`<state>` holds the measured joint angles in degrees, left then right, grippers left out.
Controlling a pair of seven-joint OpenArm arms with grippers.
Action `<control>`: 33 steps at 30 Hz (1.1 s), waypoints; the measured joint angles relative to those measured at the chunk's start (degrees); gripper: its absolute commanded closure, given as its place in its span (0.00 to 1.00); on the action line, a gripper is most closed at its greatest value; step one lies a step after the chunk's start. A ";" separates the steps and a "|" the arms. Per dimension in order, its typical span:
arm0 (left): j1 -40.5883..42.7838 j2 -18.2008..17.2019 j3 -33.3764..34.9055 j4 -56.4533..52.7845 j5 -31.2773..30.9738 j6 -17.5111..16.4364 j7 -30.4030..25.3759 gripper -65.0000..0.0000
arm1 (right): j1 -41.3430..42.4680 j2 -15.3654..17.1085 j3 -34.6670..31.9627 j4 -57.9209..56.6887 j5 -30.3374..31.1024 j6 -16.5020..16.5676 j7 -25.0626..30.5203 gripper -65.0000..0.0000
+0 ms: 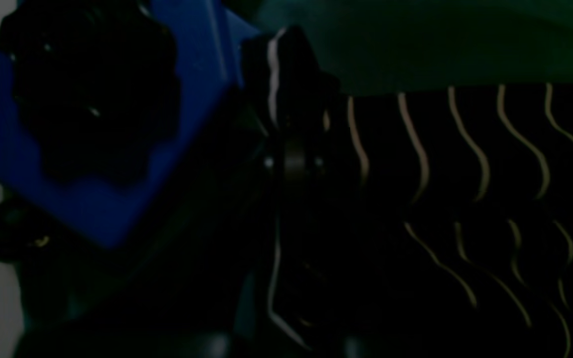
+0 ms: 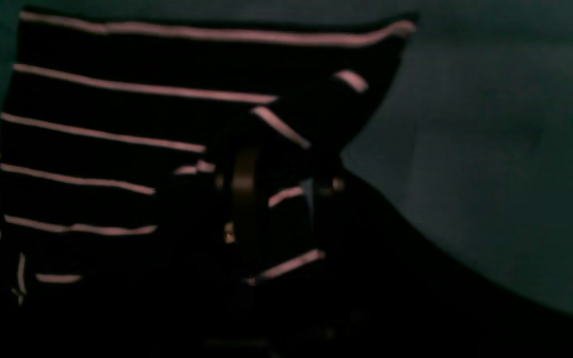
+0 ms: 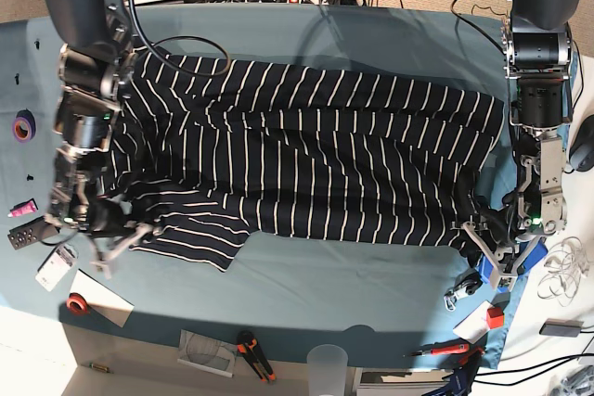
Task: Layout the t-shirt on the table in an organized manner, then fold the t-shirt properly
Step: 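Regrasp the hem with the right gripper and smooth it flat, then fold the shirt lengthwise in half with both grippers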
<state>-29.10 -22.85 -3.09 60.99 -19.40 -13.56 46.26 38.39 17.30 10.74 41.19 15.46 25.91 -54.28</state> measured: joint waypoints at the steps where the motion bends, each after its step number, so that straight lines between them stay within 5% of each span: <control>1: 0.00 -0.02 0.00 0.00 0.00 0.00 0.02 1.00 | -0.04 -0.35 0.00 0.00 -0.04 0.02 0.20 0.74; 4: 0.02 -0.02 0.00 0.00 0.02 0.00 0.02 1.00 | -0.48 -0.48 0.00 0.00 -0.33 0.02 0.11 0.74; 8: 0.00 -0.02 0.00 0.00 0.26 0.00 0.00 1.00 | -0.61 -0.31 0.00 0.00 -0.55 -0.17 -0.31 1.00; 11: 0.02 -0.02 0.00 0.00 0.33 0.00 0.02 1.00 | -0.76 -0.42 0.00 1.42 -4.20 -0.13 1.05 1.00; 18: 0.02 -0.02 0.00 0.00 0.42 0.00 -0.09 1.00 | -0.42 0.48 0.00 8.90 -10.97 -0.37 14.88 1.00; 27: -0.13 -0.28 -0.33 0.00 -4.96 -0.07 0.52 1.00 | -0.81 0.87 0.02 9.70 -10.93 -0.37 11.19 1.00; 33: -0.11 -1.11 -8.04 0.00 -14.38 -7.82 9.11 1.00 | -4.20 2.84 0.02 19.67 -4.04 0.59 6.03 1.00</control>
<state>-29.21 -23.97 -11.14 60.99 -33.78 -21.39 55.37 34.20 20.14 10.76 60.86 11.42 26.50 -48.25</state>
